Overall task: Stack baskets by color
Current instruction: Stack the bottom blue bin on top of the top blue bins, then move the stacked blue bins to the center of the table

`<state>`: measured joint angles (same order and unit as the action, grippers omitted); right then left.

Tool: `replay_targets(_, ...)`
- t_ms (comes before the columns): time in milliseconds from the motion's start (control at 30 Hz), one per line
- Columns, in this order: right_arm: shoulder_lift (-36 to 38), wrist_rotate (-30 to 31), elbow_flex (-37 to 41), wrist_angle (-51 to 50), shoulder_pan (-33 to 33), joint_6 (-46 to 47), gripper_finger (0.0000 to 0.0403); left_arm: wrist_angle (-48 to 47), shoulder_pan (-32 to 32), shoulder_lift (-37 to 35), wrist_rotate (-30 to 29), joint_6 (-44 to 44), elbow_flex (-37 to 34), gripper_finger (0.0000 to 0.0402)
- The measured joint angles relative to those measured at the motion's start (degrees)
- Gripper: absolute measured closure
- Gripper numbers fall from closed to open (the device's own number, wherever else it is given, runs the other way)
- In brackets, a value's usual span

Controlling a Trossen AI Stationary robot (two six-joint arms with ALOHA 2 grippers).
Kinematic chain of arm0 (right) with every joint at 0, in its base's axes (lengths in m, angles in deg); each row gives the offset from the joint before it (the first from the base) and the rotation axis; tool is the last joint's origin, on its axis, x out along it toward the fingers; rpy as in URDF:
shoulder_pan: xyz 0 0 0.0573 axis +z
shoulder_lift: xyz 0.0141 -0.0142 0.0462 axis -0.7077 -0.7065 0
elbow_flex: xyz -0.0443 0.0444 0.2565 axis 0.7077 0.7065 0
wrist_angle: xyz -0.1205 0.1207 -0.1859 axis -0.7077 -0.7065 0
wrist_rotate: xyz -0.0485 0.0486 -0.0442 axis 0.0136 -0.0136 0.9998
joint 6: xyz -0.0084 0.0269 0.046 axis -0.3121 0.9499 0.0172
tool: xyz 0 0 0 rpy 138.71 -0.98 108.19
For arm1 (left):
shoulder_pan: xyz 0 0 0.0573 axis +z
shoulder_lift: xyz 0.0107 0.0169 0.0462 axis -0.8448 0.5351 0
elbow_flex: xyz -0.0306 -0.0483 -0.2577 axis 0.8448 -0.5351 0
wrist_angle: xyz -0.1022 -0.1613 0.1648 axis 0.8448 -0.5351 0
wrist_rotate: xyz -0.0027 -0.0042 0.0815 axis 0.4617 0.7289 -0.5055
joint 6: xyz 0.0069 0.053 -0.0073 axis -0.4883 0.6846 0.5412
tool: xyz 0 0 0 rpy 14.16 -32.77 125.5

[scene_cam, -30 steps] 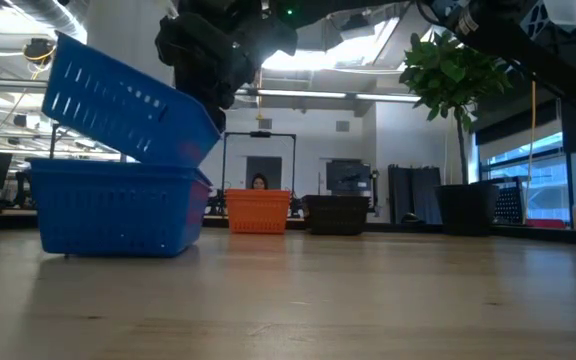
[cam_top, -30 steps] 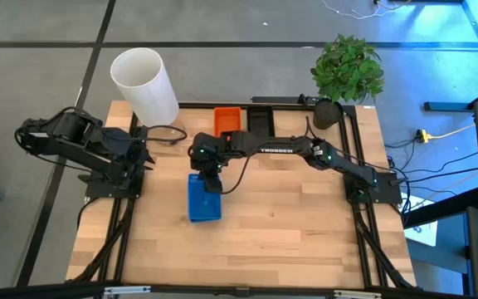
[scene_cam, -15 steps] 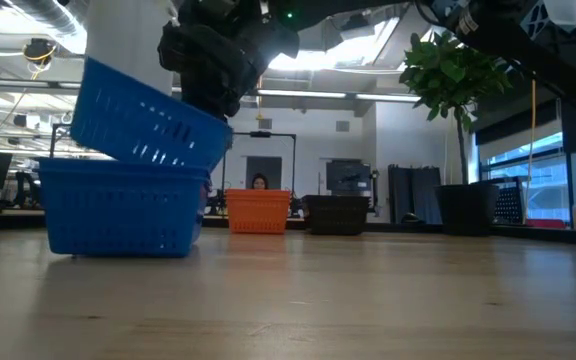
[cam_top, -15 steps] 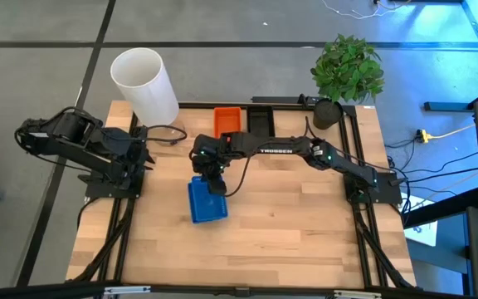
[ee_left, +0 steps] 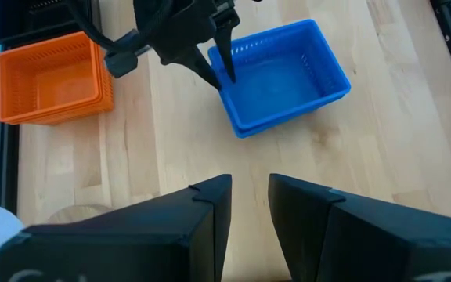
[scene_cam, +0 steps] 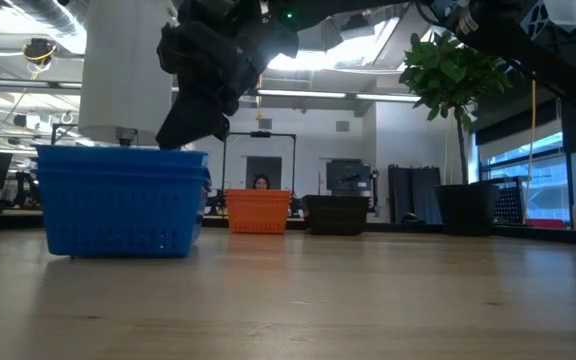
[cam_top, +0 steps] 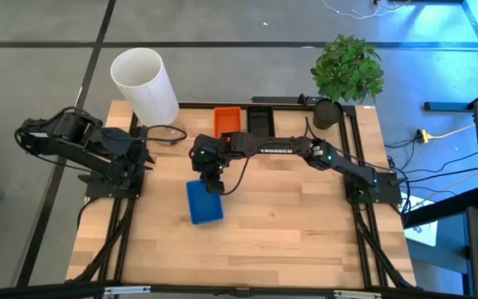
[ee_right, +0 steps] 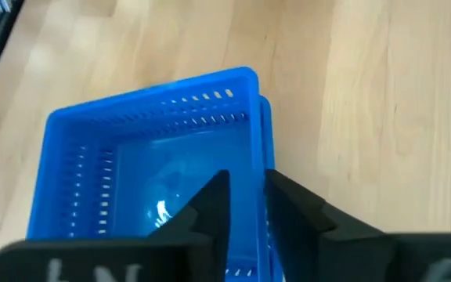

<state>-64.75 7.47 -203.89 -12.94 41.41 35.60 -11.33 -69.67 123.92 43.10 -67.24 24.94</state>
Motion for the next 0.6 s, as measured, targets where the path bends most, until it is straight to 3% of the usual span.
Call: replay_targets(600,3.0,-0.4,-1.1,1.4,0.1,4.6,0.0312,-0.5,0.0,0.0,0.0,0.1,0.0,0.0324)
